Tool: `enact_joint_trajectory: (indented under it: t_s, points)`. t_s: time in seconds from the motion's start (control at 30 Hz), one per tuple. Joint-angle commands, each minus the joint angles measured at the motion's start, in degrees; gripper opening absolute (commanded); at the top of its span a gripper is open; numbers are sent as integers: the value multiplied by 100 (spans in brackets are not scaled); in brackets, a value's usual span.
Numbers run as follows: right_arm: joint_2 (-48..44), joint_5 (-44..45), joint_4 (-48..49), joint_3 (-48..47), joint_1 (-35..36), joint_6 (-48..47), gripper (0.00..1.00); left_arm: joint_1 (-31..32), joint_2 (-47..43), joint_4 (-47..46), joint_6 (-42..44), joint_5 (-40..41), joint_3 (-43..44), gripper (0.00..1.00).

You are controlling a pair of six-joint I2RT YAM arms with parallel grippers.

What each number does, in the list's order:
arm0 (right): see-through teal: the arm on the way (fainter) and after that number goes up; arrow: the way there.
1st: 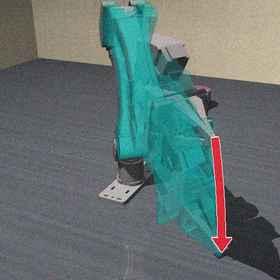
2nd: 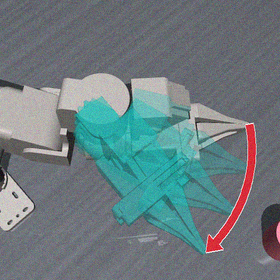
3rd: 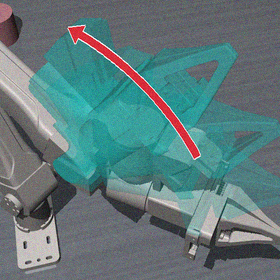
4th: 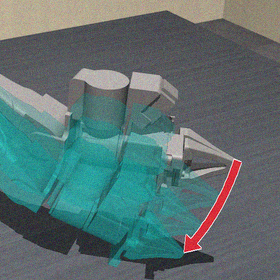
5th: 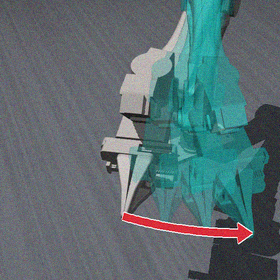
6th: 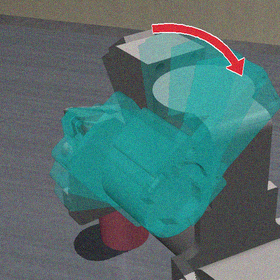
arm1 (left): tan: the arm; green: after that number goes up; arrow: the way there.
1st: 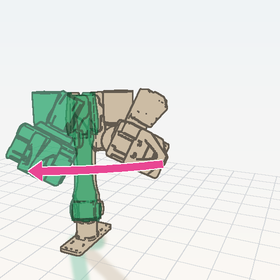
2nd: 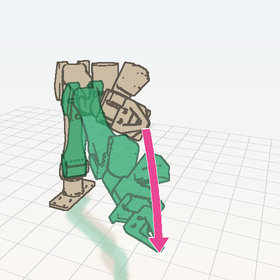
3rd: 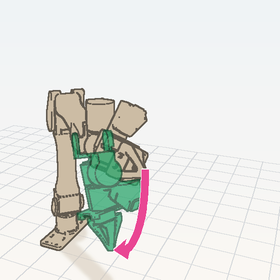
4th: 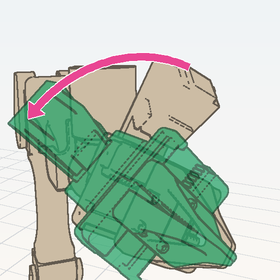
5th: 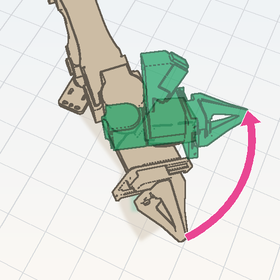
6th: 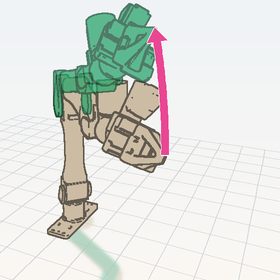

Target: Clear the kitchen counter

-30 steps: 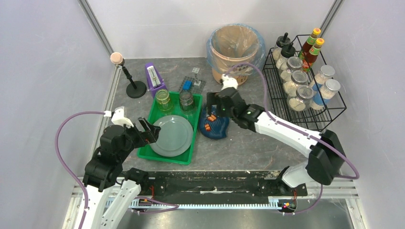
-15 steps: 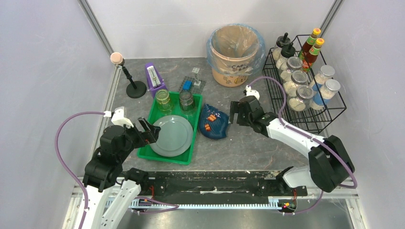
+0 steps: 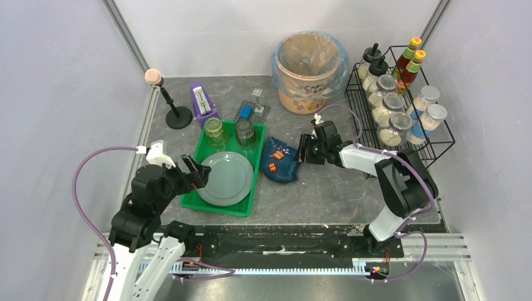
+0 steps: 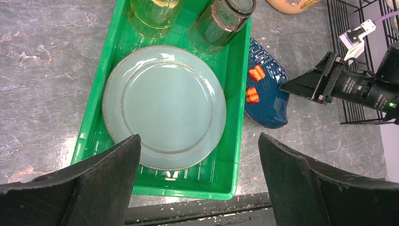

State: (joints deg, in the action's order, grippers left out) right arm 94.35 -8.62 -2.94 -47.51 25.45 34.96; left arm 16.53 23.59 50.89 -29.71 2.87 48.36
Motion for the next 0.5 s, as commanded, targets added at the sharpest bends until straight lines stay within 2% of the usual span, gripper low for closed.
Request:
enact_joint_trajectory:
  t_s: [0.0, 0.37, 0.47]
  points:
    - [340, -476, 447, -283, 12, -164, 58, 25, 43, -83, -71, -8, 40, 100]
    - [971, -1069, 965, 59, -106, -407, 45, 25, 22, -152, -56, -76, -15, 100]
    - [974, -1214, 1153, 311, -220, -427, 36, 25, 26, -165, -67, -98, -45, 100]
